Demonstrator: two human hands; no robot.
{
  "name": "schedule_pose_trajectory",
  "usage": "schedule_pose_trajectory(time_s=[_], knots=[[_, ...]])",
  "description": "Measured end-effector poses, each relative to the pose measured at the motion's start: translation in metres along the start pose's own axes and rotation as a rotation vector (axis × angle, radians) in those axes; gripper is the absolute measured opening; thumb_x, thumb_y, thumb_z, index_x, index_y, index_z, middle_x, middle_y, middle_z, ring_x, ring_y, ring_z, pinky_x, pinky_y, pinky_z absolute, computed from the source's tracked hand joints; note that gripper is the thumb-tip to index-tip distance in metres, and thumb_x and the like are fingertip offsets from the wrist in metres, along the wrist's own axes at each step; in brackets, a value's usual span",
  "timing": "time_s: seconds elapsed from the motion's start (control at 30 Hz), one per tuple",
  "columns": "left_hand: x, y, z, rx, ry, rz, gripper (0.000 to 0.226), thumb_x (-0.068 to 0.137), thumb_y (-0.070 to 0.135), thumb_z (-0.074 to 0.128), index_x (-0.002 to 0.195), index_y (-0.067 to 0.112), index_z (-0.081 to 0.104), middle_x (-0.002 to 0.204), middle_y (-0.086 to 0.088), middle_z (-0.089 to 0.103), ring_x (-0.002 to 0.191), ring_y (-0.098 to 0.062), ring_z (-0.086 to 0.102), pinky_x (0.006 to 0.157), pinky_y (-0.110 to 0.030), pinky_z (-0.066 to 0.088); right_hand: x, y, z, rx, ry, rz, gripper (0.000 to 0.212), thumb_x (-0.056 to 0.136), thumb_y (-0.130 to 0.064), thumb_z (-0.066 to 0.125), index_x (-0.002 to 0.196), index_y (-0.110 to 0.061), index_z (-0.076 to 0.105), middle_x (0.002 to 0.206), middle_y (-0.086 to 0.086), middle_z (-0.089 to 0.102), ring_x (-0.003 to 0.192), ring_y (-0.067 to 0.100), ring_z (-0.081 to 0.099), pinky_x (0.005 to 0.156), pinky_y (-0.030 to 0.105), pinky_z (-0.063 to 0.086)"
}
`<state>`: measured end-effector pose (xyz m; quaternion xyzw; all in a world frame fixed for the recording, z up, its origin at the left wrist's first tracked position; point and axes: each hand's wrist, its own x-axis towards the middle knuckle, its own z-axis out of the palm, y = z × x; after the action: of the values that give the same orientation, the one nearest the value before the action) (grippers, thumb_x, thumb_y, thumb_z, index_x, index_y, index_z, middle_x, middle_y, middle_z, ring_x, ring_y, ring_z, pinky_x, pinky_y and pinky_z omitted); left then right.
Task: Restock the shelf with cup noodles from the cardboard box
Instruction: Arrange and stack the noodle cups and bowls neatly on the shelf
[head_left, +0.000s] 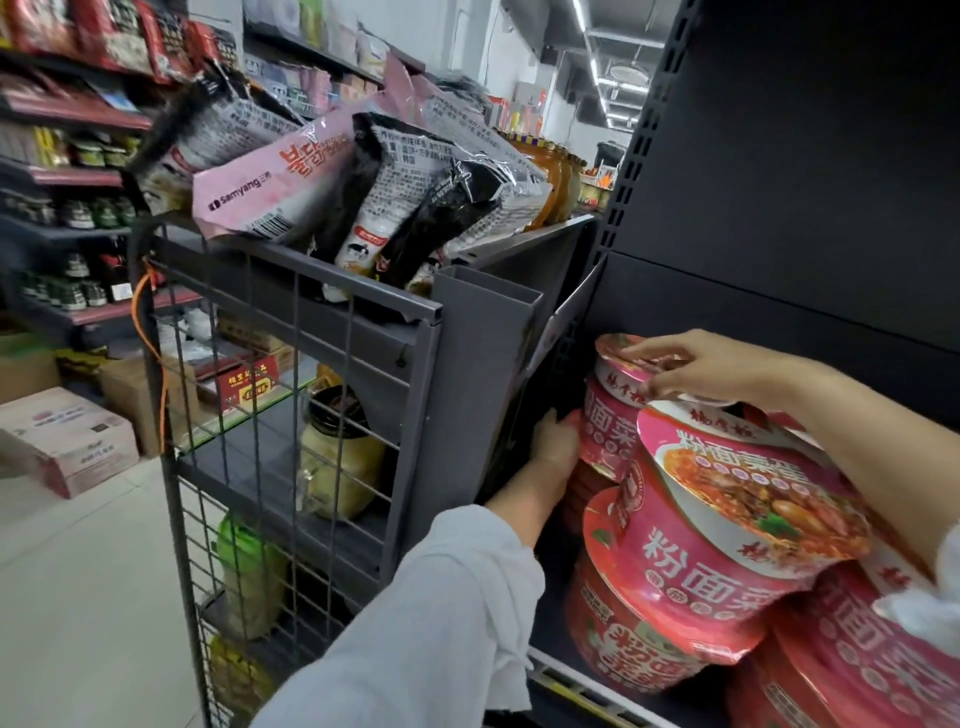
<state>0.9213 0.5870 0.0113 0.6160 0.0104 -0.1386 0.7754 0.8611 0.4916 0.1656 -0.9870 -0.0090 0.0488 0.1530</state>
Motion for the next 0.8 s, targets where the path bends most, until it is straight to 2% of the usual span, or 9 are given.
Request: schedule_pose_trajectory(time_s=[0.13,0.23,0.27,0.37,0.5,0.6,0.7,0.77,0.8], knots=[[-0.011,-0.001,-0.006,0.194,0.105,0.064,0.058,0.082,0.038,0.044,0.123,-0.001,0.058,0.126,-0.023,0.057,0.119,-0.035,0.054,0.101,-0.038,0.045,-0.001,0.002,0.002,0.070,0.000,0.010,0.044,0.083,0.001,0.054,0.117,-0.028,0.057,0.134,-0.003,0.050,0.115,0.017,0.047,0.090,0.036,0.042],[-0.007,0.000,-0.012,0.271,0.189,-0.006,0.054,0.093,0.034,0.047,0.131,-0.004,0.048,0.136,-0.024,0.047,0.128,-0.037,0.045,0.105,-0.035,0.039,0.007,-0.002,0.005,0.035,0.068,-0.008,0.024,0.084,-0.013,0.060,0.104,-0.025,0.055,0.127,0.000,0.054,0.113,0.019,0.050,0.093,0.039,0.043],[-0.005,0.002,-0.013,0.258,0.191,-0.017,0.055,0.094,0.034,0.046,0.134,-0.004,0.045,0.139,-0.024,0.045,0.129,-0.037,0.043,0.106,-0.036,0.038,0.009,-0.004,0.006,0.020,0.085,-0.008,0.020,0.087,-0.023,0.061,0.105,-0.026,0.055,0.125,0.000,0.056,0.112,0.019,0.053,0.094,0.038,0.043],[0.019,-0.008,-0.005,0.156,0.113,-0.057,0.059,0.089,0.041,0.050,0.132,0.000,0.050,0.133,-0.023,0.053,0.123,-0.036,0.052,0.104,-0.044,0.043,0.014,-0.012,0.007,-0.132,0.100,0.002,0.046,0.088,-0.044,0.059,0.129,-0.026,0.052,0.129,0.000,0.057,0.117,0.021,0.053,0.095,0.035,0.042],[-0.007,-0.006,-0.003,0.174,0.097,-0.072,0.056,0.092,0.048,0.045,0.119,0.000,0.058,0.119,-0.017,0.062,0.109,-0.034,0.061,0.090,-0.031,0.049,0.013,-0.016,0.000,-0.181,0.037,-0.029,0.049,0.087,-0.025,0.059,0.135,-0.031,0.050,0.129,-0.004,0.059,0.099,0.010,0.054,0.081,0.025,0.039],[-0.017,-0.012,0.001,0.253,0.117,-0.064,0.055,0.092,0.043,0.048,0.127,0.000,0.049,0.128,-0.020,0.055,0.117,-0.035,0.055,0.094,-0.034,0.047,0.007,-0.008,-0.006,-0.194,-0.014,0.021,0.055,0.084,-0.017,0.059,0.136,-0.030,0.044,0.133,-0.004,0.053,0.091,0.009,0.053,0.074,0.024,0.039],[-0.007,-0.005,0.001,0.216,0.142,-0.074,0.051,0.093,0.037,0.046,0.128,0.000,0.051,0.128,-0.021,0.056,0.118,-0.036,0.055,0.100,-0.040,0.045,0.003,-0.003,-0.004,-0.134,0.042,0.048,0.049,0.088,-0.034,0.059,0.135,-0.030,0.045,0.135,0.001,0.052,0.110,0.018,0.053,0.087,0.030,0.040],[0.001,0.002,-0.002,0.110,0.120,-0.040,0.033,0.095,0.016,0.044,0.118,-0.002,0.058,0.119,-0.022,0.060,0.113,-0.033,0.057,0.094,-0.036,0.048,0.003,0.001,-0.002,-0.196,0.080,0.059,0.052,0.087,-0.046,0.058,0.135,-0.032,0.048,0.133,0.003,0.055,0.115,0.021,0.053,0.088,0.029,0.039],[0.000,0.006,-0.005,0.055,0.081,-0.038,0.024,0.094,0.010,0.044,0.102,-0.001,0.063,0.104,-0.021,0.064,0.102,-0.029,0.060,0.083,-0.032,0.049,0.002,0.002,-0.002,-0.214,0.090,0.063,0.052,0.086,-0.049,0.058,0.135,-0.031,0.050,0.132,0.004,0.057,0.115,0.022,0.055,0.087,0.028,0.039]])
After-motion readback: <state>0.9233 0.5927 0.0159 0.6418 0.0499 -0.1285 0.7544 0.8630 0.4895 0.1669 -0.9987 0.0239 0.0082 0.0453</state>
